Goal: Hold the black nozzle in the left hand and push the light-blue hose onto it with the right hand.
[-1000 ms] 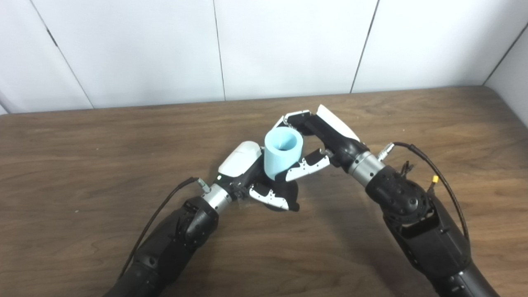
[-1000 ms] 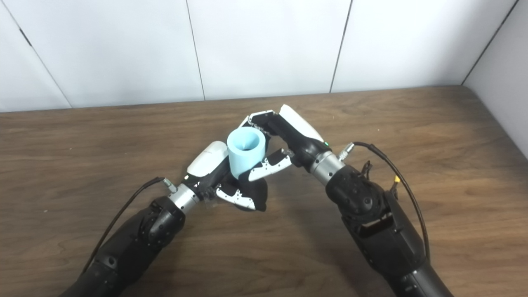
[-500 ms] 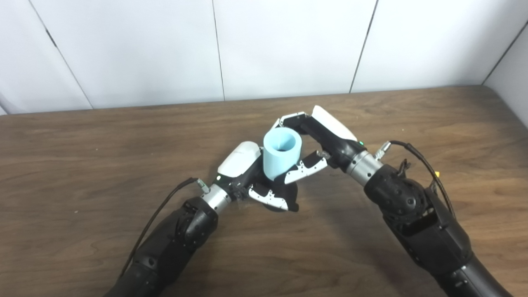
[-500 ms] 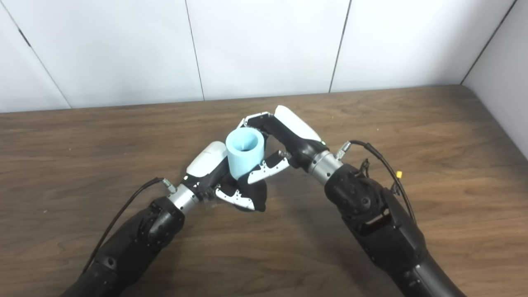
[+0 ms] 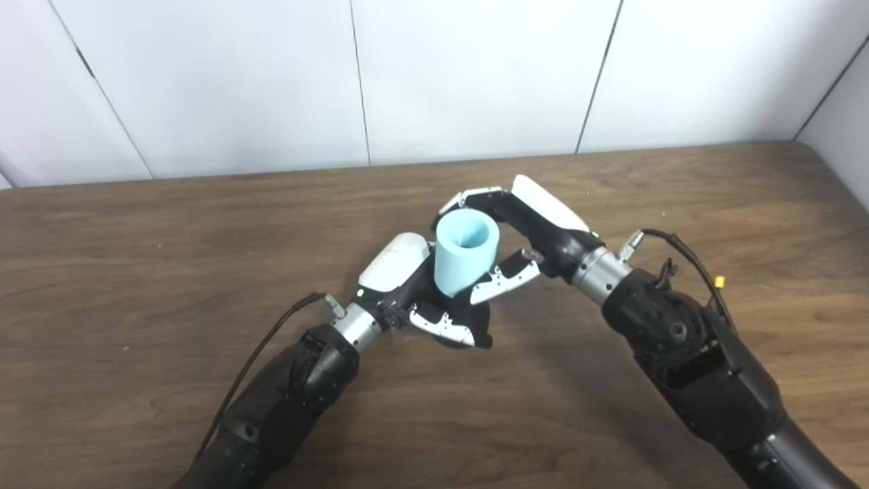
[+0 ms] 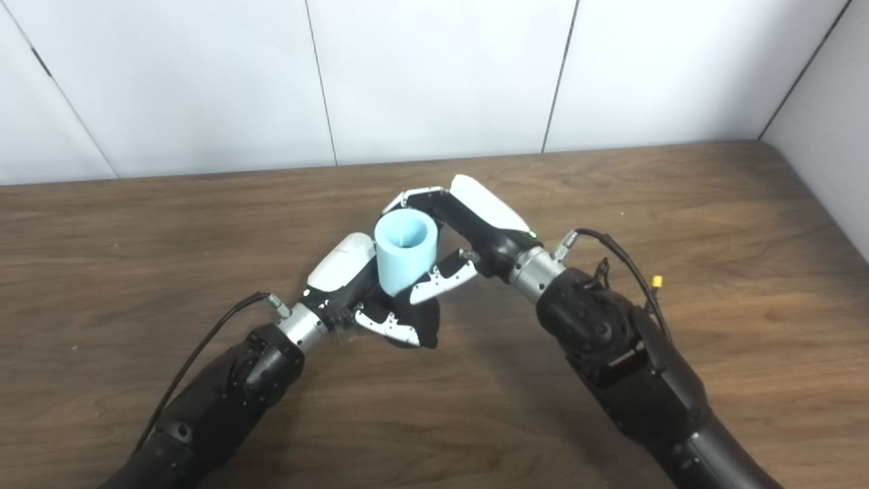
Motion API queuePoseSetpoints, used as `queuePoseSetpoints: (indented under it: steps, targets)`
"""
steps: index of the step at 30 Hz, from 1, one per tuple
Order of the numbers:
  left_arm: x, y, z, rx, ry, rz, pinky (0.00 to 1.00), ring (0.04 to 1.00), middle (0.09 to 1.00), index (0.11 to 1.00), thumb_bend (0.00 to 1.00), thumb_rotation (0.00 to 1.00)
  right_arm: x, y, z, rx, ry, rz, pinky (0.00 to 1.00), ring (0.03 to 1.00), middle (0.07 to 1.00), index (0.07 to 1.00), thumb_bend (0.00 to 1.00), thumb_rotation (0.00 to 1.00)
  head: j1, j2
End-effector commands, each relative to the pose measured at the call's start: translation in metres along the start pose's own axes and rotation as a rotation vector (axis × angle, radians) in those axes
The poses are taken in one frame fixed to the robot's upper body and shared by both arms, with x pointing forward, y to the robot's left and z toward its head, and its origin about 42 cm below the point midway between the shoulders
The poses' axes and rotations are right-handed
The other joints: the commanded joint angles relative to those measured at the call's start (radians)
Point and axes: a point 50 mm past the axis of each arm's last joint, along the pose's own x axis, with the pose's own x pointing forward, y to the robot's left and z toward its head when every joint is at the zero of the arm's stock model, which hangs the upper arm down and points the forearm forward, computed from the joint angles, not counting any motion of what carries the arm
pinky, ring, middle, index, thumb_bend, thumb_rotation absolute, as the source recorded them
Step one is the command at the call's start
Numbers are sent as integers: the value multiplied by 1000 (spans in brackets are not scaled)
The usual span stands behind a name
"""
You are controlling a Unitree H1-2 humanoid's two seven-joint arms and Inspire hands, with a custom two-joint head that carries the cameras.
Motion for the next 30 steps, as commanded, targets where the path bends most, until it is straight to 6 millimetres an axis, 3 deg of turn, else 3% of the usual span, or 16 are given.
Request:
queuePoseSetpoints:
  steps: [1,5,7,11,17,21,26,28,30]
  targets:
    - [-74,-105,-16,-109,221,-266,305,416,433,501,504,0,-6,-5,0,-7,24,37,749,904,969,982,888,268,0,1]
    - [-72,-106,-19,-113,219,-266,321,426,444,499,505,0,1,-36,5,-11,14,-69,788,947,999,1000,874,312,-2,-7]
    - [-71,-106,-19,-105,220,-266,324,428,448,498,505,0,4,-48,6,9,37,-98,741,917,998,1000,877,251,-1,-9]
    - [-69,-105,-18,-102,219,-267,327,430,446,498,505,0,3,-59,0,41,57,-129,728,926,1000,1000,904,213,4,-12]
    - [-69,-104,-19,-97,217,-268,332,429,441,501,505,0,-1,-69,-16,60,72,-170,710,920,1000,1000,959,285,4,-12]
    - [-70,-103,-20,-102,225,-268,333,430,441,501,505,0,-1,-74,-25,118,37,-223,843,980,1000,1000,998,347,4,-12]
    - [-71,-103,-21,-93,223,-271,322,424,437,502,504,0,-11,-90,-3,150,-102,-193,985,1000,1000,1000,1000,385,3,-14]
    - [-71,-103,-21,-93,222,-270,325,429,442,500,505,0,-17,-96,11,97,-174,-127,997,1000,1000,1000,1000,407,3,-14]
    - [-70,-103,-22,-91,221,-269,321,427,440,500,505,0,-23,-98,26,29,-234,-80,943,1000,1000,1000,1000,482,3,-15]
